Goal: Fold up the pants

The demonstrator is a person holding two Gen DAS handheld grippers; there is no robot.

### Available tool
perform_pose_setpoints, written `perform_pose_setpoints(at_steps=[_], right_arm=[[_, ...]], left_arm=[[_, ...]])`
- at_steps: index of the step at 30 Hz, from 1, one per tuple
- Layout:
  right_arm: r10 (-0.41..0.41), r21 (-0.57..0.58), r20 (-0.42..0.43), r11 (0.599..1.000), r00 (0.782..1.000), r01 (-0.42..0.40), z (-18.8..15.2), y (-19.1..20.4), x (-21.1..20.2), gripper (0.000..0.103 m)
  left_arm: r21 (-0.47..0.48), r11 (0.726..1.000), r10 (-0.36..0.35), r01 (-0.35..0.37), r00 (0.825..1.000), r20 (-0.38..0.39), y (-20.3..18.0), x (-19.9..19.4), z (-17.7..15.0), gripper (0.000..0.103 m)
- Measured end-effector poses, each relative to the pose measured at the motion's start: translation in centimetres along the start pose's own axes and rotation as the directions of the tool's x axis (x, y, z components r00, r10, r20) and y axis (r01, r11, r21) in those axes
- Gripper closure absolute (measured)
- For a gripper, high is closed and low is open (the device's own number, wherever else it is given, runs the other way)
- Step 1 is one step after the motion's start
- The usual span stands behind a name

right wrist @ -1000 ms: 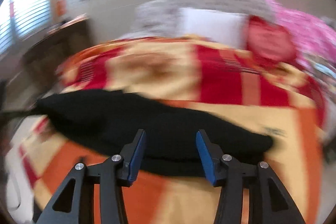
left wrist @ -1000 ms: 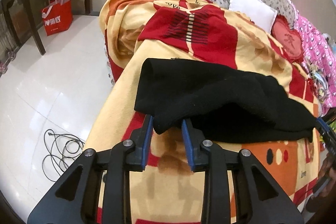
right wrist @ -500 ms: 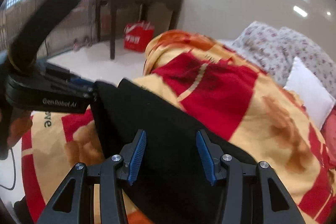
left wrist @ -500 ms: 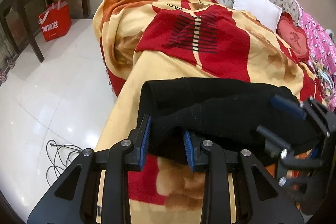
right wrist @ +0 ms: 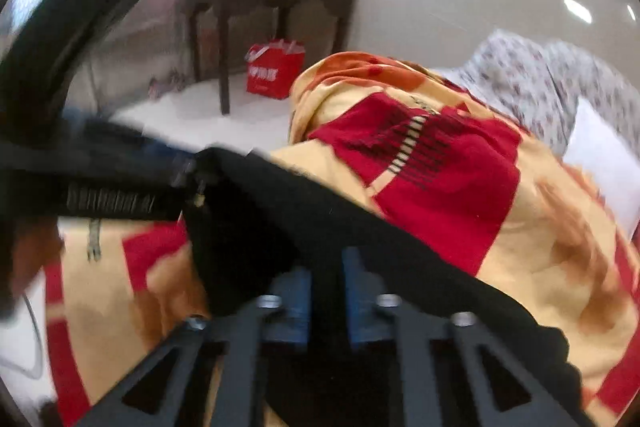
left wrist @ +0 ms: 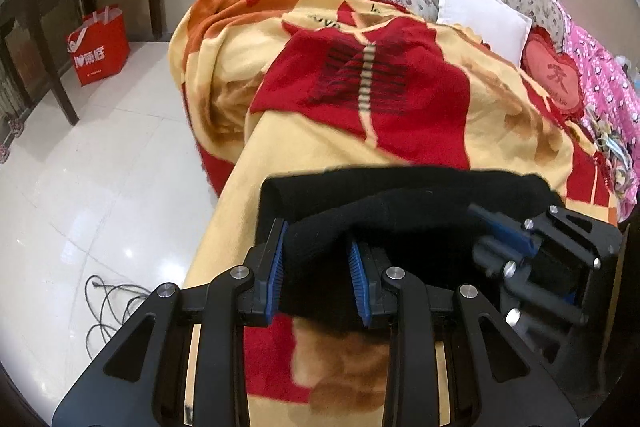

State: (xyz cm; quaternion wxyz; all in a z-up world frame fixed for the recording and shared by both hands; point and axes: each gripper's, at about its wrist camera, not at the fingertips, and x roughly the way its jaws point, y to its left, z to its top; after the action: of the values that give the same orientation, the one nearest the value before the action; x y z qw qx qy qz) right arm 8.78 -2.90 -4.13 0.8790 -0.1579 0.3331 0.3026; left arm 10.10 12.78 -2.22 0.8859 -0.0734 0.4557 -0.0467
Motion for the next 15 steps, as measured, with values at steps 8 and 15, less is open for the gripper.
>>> perform_pose_setpoints(at_steps=[8,15], right_arm=[[0.108,0.067,0.057,0.991,0.993,-0.111,1.3,0.3,-3.7,0.098],[0.150,0.015,-0.142,0.989,0.978,-0.150,-2.6,4.8,1.6,0.094]], left_arm=[[0.064,0.998,-0.018,0.010,0.993,0.116,-1.2,-3.0,2.9,0.076],[-0.063,0.995,0.076,-0.080,0.995,-0.069,4.7,0.7,-1.9,0.076]])
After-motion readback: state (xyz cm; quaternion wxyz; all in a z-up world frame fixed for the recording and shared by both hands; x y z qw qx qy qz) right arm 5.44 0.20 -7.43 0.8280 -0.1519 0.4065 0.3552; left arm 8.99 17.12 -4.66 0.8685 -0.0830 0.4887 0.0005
